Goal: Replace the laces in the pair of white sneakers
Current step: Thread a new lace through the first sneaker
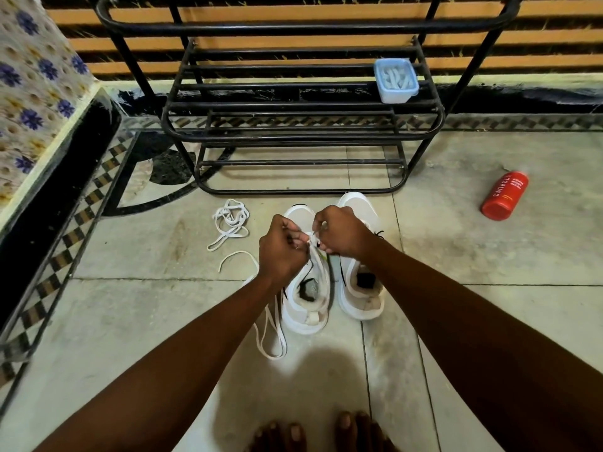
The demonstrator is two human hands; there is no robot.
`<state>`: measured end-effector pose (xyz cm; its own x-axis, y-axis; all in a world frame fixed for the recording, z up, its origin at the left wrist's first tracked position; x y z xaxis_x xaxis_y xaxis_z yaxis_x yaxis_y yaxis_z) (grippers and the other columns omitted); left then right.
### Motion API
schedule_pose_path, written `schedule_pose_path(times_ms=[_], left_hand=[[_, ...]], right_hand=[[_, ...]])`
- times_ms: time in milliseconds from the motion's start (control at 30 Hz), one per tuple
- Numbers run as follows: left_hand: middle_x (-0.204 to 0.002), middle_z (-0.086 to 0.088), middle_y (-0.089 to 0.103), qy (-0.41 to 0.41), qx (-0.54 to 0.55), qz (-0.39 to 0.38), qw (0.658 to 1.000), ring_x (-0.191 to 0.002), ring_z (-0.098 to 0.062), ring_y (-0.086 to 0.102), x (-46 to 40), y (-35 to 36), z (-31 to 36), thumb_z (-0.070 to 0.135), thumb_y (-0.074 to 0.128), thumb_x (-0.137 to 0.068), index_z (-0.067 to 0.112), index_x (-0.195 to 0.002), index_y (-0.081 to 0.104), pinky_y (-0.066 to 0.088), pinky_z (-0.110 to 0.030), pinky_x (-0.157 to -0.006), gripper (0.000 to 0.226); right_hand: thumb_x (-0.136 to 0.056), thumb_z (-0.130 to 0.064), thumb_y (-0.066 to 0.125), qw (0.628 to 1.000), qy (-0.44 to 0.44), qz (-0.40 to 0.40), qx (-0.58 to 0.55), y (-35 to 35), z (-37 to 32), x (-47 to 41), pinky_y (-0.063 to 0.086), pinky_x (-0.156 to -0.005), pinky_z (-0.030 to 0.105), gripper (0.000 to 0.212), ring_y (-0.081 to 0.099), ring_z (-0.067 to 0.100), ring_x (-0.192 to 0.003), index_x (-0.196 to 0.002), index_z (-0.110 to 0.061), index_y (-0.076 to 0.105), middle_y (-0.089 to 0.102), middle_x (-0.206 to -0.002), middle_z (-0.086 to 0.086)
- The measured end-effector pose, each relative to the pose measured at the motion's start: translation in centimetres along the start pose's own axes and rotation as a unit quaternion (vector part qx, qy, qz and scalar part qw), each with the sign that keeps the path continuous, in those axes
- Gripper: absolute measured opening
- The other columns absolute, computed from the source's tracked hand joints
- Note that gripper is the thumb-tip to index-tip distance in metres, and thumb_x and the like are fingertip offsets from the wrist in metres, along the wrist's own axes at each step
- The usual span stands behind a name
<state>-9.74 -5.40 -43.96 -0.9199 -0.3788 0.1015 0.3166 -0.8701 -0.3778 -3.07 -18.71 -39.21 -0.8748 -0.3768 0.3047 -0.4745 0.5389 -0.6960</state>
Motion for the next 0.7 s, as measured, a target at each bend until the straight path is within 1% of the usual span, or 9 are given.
schedule_pose_path(times_ms=[67, 200, 267, 333, 433, 500, 600, 667, 700], left_hand=[[-0.081, -0.005, 0.074, -0.016, 0.025, -0.012, 0.999, -0.067, -0.009, 0.063, 0.0, 0.0, 0.0, -0.005, 0.056, -0.078, 0.017, -0.092, 0.054, 0.046, -0.024, -0.06, 0.026], [-0.075, 0.003, 0.075, -0.029, 0.037, -0.019, 0.999, -0.067, -0.009, 0.066, -0.3, 0.0, -0.1, -0.004, 0.054, -0.076, 0.016, -0.091, 0.06, 0.046, -0.023, -0.058, 0.026], [-0.073, 0.003, 0.074, -0.039, 0.049, -0.028, 0.998, -0.063, -0.007, 0.062, -0.4, 0.1, -0.2, -0.006, 0.054, -0.076, 0.013, -0.091, 0.061, 0.043, -0.022, -0.057, 0.026], [-0.072, 0.005, 0.072, -0.032, 0.046, -0.039, 0.998, -0.064, -0.009, 0.06, -0.5, 0.0, -0.4, -0.001, 0.054, -0.072, 0.015, -0.091, 0.061, 0.044, -0.027, -0.059, 0.026], [-0.074, 0.008, 0.07, -0.006, 0.004, -0.049, 0.999, -0.064, -0.01, 0.06, -0.6, -0.3, -0.6, 0.008, 0.056, -0.068, 0.025, -0.089, 0.059, 0.052, -0.035, -0.065, 0.028], [-0.076, 0.01, 0.07, 0.012, -0.022, -0.051, 0.998, -0.065, -0.01, 0.062, -0.5, -0.4, -0.7, 0.008, 0.061, -0.071, 0.027, -0.091, 0.057, 0.056, -0.034, -0.071, 0.028], [-0.08, 0.008, 0.072, 0.024, -0.027, -0.044, 0.998, -0.074, -0.017, 0.069, -0.2, -0.6, -0.8, 0.008, 0.072, -0.074, 0.027, -0.092, 0.058, 0.06, -0.041, -0.078, 0.031], [-0.08, 0.005, 0.073, 0.027, -0.021, -0.042, 0.999, -0.076, -0.02, 0.07, -0.1, -0.5, -0.7, 0.005, 0.075, -0.076, 0.026, -0.091, 0.059, 0.06, -0.043, -0.078, 0.031], [-0.08, 0.005, 0.073, 0.028, -0.022, -0.042, 0.998, -0.076, -0.019, 0.07, -0.1, -0.6, -0.7, 0.004, 0.075, -0.076, 0.026, -0.091, 0.06, 0.06, -0.043, -0.078, 0.031]], right_hand=[[-0.085, -0.002, 0.053, 0.998, -0.015, 0.003, 0.059, 0.3, -0.4, -0.3, 0.058, -0.079, 0.035, 0.019, 0.068, 0.032, -0.086, -0.078, -0.014, 0.066, 0.071, -0.079, 0.011], [-0.082, -0.018, 0.051, 0.996, -0.011, 0.017, 0.09, 1.3, 0.1, -1.1, 0.047, -0.075, 0.03, 0.014, 0.063, 0.03, -0.089, -0.069, -0.025, 0.052, 0.067, -0.088, 0.01], [-0.076, -0.027, 0.048, 0.995, -0.026, 0.029, 0.096, 1.5, -0.5, -0.8, 0.049, -0.075, 0.033, 0.008, 0.063, 0.034, -0.087, -0.071, -0.024, 0.053, 0.065, -0.089, 0.01], [-0.082, -0.024, 0.054, 0.988, -0.045, 0.036, 0.143, 1.6, -1.3, -0.4, 0.05, -0.074, 0.036, 0.005, 0.061, 0.036, -0.088, -0.083, -0.021, 0.058, 0.064, -0.094, 0.011], [-0.084, -0.004, 0.057, 0.968, -0.066, 0.131, 0.204, 0.6, -1.5, -0.2, 0.046, -0.069, 0.035, 0.018, 0.061, 0.034, -0.094, -0.1, -0.013, 0.056, 0.064, -0.101, 0.011], [-0.078, 0.003, 0.053, 0.96, -0.098, 0.232, 0.126, -1.0, -1.4, 0.1, 0.052, -0.069, 0.042, 0.021, 0.059, 0.034, -0.088, -0.096, -0.007, 0.054, 0.061, -0.094, 0.012], [-0.072, 0.004, 0.041, 0.925, -0.119, 0.344, -0.106, -4.3, -0.3, 0.7, 0.053, -0.071, 0.045, 0.019, 0.061, 0.032, -0.078, -0.087, -0.001, 0.052, 0.061, -0.083, 0.016], [-0.084, 0.006, 0.037, 0.892, -0.076, 0.328, -0.303, -6.4, 0.5, 1.3, 0.059, -0.075, 0.039, 0.015, 0.071, 0.034, -0.081, -0.089, -0.004, 0.048, 0.065, -0.091, 0.023], [-0.09, 0.008, 0.034, 0.861, -0.049, 0.302, -0.406, -7.1, 0.9, 1.3, 0.06, -0.073, 0.041, 0.018, 0.073, 0.034, -0.078, -0.091, -0.005, 0.045, 0.064, -0.094, 0.025]])
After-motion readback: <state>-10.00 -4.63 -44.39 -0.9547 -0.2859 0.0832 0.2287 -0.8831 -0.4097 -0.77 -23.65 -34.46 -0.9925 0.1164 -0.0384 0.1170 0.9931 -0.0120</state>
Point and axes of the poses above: each hand's wrist, its own x-axis away from the middle knuckle, its own y-axis out of the palm, z = x × y, the point moved 4 cm from there along -x, towards the middle knuckle
